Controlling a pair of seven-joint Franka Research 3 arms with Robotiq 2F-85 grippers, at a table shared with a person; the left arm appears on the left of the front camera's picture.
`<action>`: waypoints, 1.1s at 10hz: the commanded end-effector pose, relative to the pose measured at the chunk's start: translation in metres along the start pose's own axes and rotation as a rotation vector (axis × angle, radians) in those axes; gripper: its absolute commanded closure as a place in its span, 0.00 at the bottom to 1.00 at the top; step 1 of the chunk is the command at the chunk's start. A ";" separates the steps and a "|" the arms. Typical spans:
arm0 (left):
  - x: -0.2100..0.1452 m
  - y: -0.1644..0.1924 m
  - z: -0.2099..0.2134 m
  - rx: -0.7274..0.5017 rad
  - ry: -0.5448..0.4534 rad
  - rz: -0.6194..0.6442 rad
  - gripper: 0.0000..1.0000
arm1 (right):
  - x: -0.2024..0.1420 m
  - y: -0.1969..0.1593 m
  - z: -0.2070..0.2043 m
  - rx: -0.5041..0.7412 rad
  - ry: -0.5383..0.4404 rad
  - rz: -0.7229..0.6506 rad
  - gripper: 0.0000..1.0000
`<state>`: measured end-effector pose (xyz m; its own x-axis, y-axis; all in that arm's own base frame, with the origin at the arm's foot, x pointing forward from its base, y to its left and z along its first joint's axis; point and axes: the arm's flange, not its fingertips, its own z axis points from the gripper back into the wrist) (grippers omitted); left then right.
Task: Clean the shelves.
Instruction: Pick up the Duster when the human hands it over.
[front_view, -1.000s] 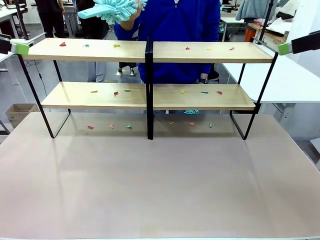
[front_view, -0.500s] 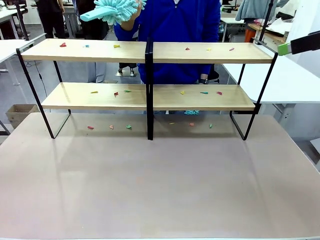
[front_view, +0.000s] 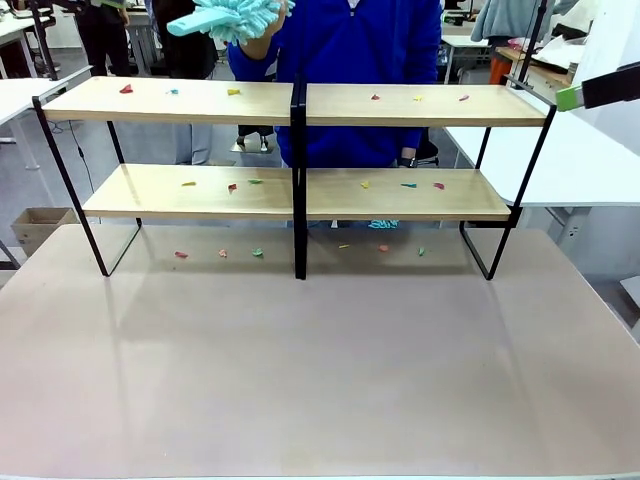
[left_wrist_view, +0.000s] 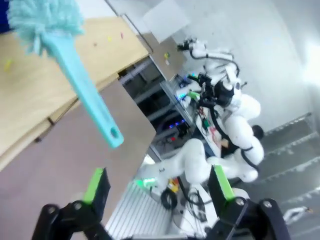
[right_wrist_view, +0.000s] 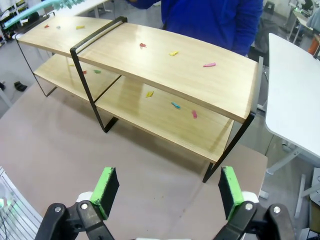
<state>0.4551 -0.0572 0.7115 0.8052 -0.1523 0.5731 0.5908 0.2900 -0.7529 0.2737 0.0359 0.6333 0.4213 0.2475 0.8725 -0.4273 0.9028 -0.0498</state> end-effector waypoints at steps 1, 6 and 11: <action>0.028 0.010 -0.018 -0.035 0.079 0.079 0.00 | 0.000 0.000 0.000 0.007 -0.002 -0.003 0.00; 0.094 0.060 -0.068 -0.092 0.007 0.286 0.00 | 0.000 0.000 0.000 0.007 -0.002 -0.003 0.00; 0.101 0.068 -0.080 -0.060 0.051 0.296 0.00 | 0.000 0.000 0.000 0.007 -0.002 -0.003 0.00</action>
<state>0.5819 -0.1309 0.6866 0.9403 -0.1000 0.3254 0.3403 0.2501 -0.9065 0.2738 0.0359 0.6332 0.4216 0.2475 0.8724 -0.4273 0.9028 -0.0496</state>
